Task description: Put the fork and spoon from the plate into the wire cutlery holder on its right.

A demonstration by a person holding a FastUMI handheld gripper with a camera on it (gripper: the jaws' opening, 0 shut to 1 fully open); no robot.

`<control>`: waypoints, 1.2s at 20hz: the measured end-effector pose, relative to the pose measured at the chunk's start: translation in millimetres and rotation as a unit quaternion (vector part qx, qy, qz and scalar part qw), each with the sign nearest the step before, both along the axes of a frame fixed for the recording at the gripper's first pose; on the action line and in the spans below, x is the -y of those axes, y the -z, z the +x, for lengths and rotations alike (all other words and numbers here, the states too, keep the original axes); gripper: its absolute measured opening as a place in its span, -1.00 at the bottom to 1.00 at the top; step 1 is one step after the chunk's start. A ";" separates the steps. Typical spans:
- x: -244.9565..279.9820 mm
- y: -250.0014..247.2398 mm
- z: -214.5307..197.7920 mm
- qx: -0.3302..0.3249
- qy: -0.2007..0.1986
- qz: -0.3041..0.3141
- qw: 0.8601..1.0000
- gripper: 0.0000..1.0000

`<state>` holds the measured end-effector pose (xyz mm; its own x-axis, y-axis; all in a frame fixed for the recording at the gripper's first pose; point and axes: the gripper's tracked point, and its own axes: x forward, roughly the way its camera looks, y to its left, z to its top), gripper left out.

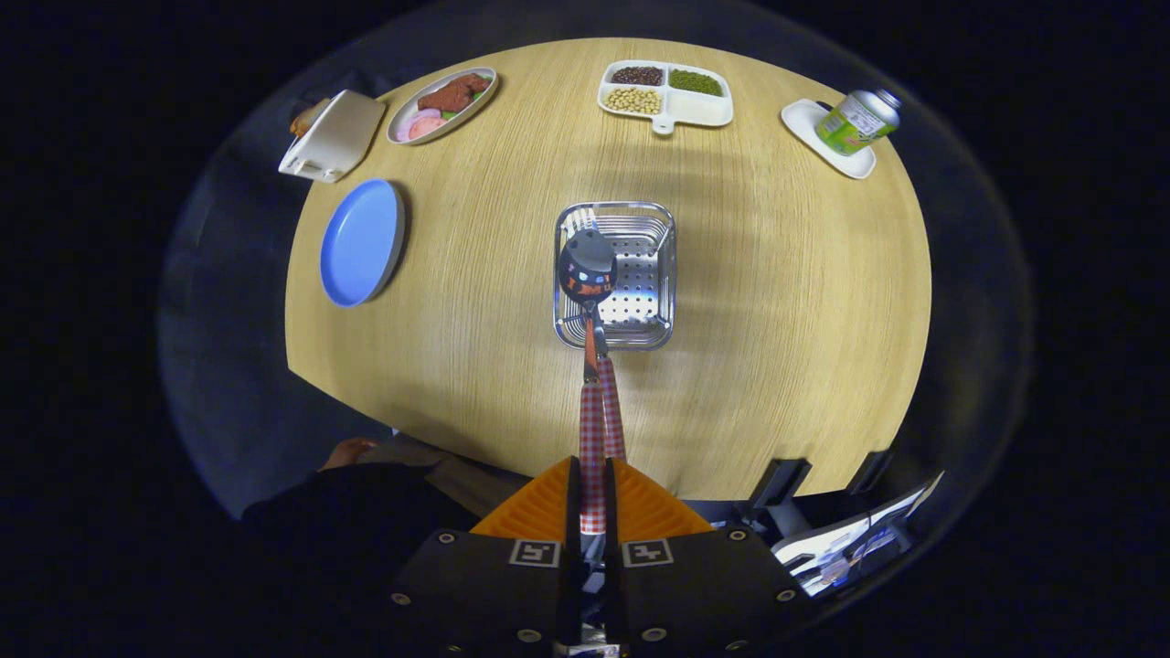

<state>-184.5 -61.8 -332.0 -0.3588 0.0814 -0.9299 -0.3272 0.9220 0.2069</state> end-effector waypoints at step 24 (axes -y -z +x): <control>24.8 15.5 26.7 -0.132 -0.075 -0.029 0.988 -0.80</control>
<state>-157.7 -86.7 -347.5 -0.5940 -0.0418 -0.8034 -0.4031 0.8797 0.2523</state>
